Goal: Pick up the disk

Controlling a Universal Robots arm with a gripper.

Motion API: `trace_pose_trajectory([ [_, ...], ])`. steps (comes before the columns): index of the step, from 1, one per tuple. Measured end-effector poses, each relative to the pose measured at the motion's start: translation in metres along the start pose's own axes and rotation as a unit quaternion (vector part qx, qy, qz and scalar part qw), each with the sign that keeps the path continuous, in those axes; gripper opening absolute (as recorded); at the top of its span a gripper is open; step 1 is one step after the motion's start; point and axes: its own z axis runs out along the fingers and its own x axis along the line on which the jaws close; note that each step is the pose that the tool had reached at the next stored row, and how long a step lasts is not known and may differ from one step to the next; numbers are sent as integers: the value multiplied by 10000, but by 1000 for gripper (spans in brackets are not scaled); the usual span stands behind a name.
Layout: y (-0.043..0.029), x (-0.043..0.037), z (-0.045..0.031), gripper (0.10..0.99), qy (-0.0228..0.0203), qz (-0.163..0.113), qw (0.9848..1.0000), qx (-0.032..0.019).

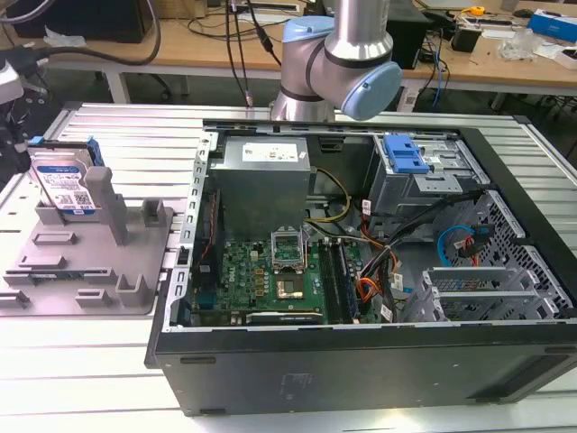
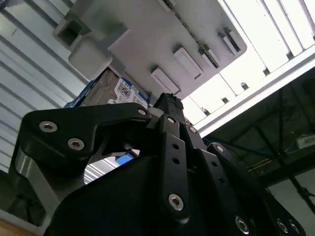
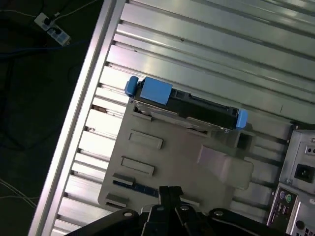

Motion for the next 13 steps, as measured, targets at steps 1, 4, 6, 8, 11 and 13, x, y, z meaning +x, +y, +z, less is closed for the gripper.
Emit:
trace_pose_trajectory([
  [1,0,0,0,106,5,-144,9999,0],
  [4,-1,-3,0,169,19,-488,9988,0],
  [6,-2,-5,0,235,26,-692,9976,0],
  [8,-2,-7,0,357,33,-887,9961,0],
  [11,-5,-14,0,475,45,-1188,9929,0],
  [13,-6,-18,0,541,52,-1393,9902,1],
])
